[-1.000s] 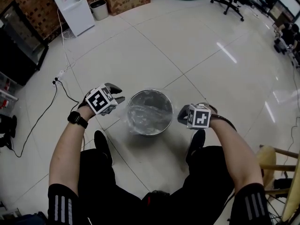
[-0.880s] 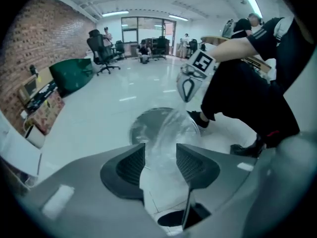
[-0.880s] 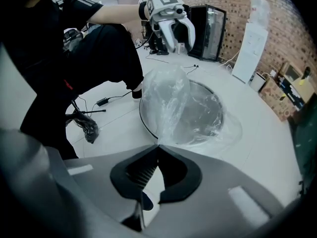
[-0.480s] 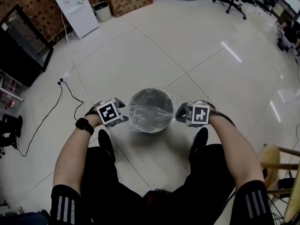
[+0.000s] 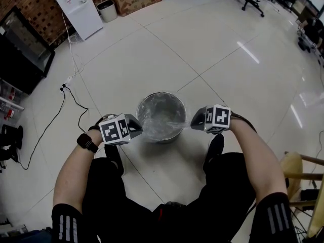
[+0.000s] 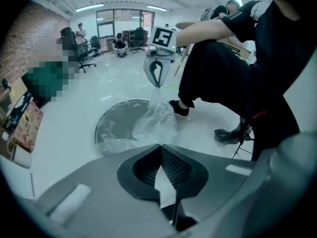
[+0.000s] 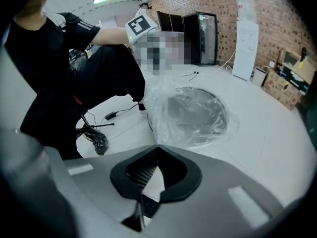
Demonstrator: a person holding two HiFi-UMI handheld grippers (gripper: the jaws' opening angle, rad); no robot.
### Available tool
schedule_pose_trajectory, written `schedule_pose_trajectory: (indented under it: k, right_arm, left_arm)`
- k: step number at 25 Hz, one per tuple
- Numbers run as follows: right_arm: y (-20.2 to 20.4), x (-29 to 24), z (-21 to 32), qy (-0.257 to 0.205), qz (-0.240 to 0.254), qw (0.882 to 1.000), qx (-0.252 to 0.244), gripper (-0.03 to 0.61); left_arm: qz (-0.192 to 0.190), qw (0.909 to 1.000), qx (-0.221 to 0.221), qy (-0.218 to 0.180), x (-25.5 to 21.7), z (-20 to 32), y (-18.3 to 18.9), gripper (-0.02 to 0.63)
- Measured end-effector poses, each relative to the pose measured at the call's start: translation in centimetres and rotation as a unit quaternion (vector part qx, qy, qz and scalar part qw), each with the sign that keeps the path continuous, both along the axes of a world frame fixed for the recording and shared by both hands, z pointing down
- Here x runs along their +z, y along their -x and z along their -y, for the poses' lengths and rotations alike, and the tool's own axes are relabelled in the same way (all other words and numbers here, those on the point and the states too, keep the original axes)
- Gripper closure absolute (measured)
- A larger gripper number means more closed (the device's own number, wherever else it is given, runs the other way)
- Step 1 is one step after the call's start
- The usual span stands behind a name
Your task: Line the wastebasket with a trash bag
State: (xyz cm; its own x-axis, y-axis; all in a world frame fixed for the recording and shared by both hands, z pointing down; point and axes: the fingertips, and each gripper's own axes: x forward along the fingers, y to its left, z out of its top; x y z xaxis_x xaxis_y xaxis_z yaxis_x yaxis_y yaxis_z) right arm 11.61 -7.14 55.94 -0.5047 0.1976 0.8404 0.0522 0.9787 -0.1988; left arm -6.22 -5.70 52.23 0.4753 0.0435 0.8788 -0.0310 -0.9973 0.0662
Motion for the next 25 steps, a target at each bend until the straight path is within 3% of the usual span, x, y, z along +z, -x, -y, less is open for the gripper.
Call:
schedule_pose_trajectory:
  k: [4,7,9,16,22,25]
  right_arm:
    - [-0.6,1.4,-1.6,0.048,-0.019,0.999,-0.007,0.572]
    - [-0.7,2.9,-2.8,0.067,-0.046,0.996,-0.021,0.572]
    - [-0.8,4.2,-2.9,0.06,-0.062,0.996,-0.026,0.571]
    - [-1.0,7.5,-1.7,0.028,-0.117,0.993,-0.022,0.572]
    - [-0.5,8.9,-0.6,0.029,-0.122,0.992,0.014,0.571]
    - [0.0,8.9,0.3,0.023,-0.111,0.993,0.041,0.571]
  left_arm:
    - [0.048,0.9944,0.059,0.073,2.7,-4.7,0.5,0.62]
    - [0.099,0.9866,0.084,0.099,5.2,-6.6,2.1,0.62]
    - [0.127,0.9834,0.091,0.091,6.9,-6.8,3.0,0.617]
    - [0.167,0.979,0.091,0.074,10.9,-5.9,3.6,0.604]
    - [0.173,0.9831,0.04,0.044,13.0,-3.2,4.3,0.585]
    - [0.156,0.9871,0.01,0.032,13.3,-1.8,4.0,0.559]
